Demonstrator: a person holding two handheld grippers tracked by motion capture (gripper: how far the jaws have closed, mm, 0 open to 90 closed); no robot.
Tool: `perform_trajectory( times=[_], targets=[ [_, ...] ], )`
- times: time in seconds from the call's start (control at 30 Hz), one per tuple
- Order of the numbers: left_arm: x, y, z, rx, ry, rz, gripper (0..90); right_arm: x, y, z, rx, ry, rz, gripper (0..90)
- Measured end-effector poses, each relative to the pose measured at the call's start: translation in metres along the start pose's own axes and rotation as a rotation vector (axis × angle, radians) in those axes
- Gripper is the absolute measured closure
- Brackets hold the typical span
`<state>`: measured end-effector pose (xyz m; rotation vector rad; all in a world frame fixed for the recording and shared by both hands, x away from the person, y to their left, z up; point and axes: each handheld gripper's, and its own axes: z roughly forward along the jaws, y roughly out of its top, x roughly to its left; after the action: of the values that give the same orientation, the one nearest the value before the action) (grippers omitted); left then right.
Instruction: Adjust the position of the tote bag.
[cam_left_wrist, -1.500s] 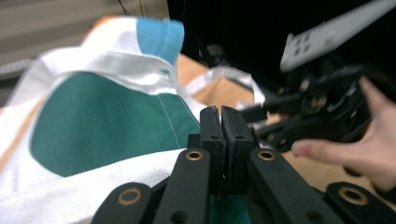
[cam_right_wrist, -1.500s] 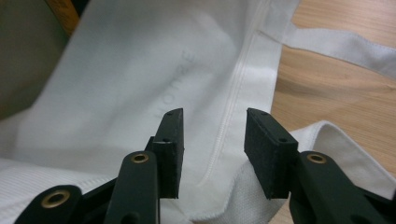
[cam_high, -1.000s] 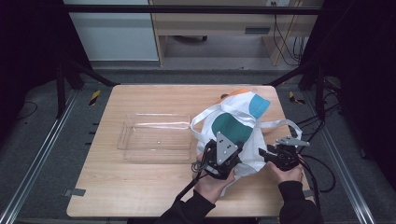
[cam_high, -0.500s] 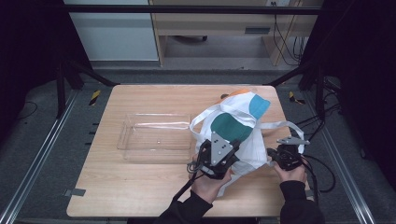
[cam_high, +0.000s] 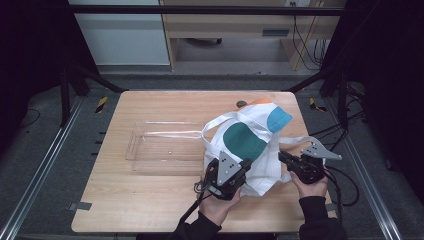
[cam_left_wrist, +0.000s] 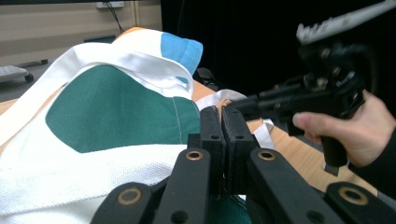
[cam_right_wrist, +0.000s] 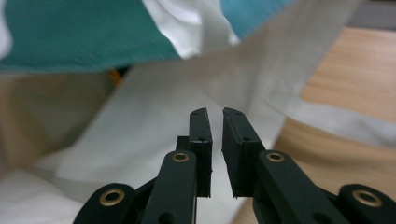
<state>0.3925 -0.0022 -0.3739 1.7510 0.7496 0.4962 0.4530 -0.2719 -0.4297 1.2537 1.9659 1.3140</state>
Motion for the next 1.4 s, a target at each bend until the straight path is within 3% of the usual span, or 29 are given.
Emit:
perform_trajectory(
  times=[0.17, 0.27, 0.47, 0.53, 0.67, 0.7, 0.83, 0.9, 1.03, 1.13, 1.23, 1.4],
  targets=[
    [-0.003, -0.001, 0.000, 0.019, 0.011, 0.045, 85.4, 0.010, 0.007, 0.000, -0.039, 0.020, -0.015, 75.0],
    [-0.004, 0.003, 0.001, 0.048, 0.025, 0.074, 72.0, 0.011, 0.008, -0.004, -0.051, 0.028, -0.021, 72.8],
    [-0.013, 0.015, 0.010, 0.107, 0.050, 0.162, 45.4, 0.016, 0.002, -0.010, 0.013, 0.006, -0.053, 69.8],
    [-0.014, 0.019, 0.014, 0.113, 0.069, 0.183, 40.6, 0.017, -0.001, -0.011, 0.032, 0.010, -0.049, 67.7],
    [-0.014, 0.025, 0.026, 0.133, 0.142, 0.200, 32.2, 0.015, -0.007, -0.015, 0.056, 0.000, -0.031, 66.1],
    [-0.013, 0.024, 0.029, 0.144, 0.149, 0.186, 31.7, 0.014, -0.009, -0.016, 0.057, -0.002, -0.023, 65.3],
    [-0.013, 0.010, 0.034, 0.168, 0.173, 0.138, 37.1, 0.016, -0.016, -0.018, 0.067, -0.015, -0.020, 58.8],
    [-0.011, 0.004, 0.036, 0.177, 0.197, 0.135, 46.4, 0.018, -0.020, -0.018, 0.079, -0.010, -0.016, 56.0],
    [-0.009, -0.004, 0.039, 0.213, 0.197, 0.105, 63.6, 0.025, -0.023, -0.020, 0.072, 0.006, -0.009, 48.3],
    [-0.010, -0.004, 0.041, 0.204, 0.205, 0.130, 70.1, 0.029, -0.027, -0.019, 0.089, 0.021, -0.003, 44.8],
    [-0.010, -0.004, 0.041, 0.181, 0.208, 0.109, 77.8, 0.030, -0.030, -0.016, 0.117, 0.016, -0.011, 40.5],
    [-0.010, -0.004, 0.039, 0.154, 0.194, 0.084, 80.5, 0.026, -0.038, -0.004, 0.181, -0.008, 0.002, 35.4]
  ],
)
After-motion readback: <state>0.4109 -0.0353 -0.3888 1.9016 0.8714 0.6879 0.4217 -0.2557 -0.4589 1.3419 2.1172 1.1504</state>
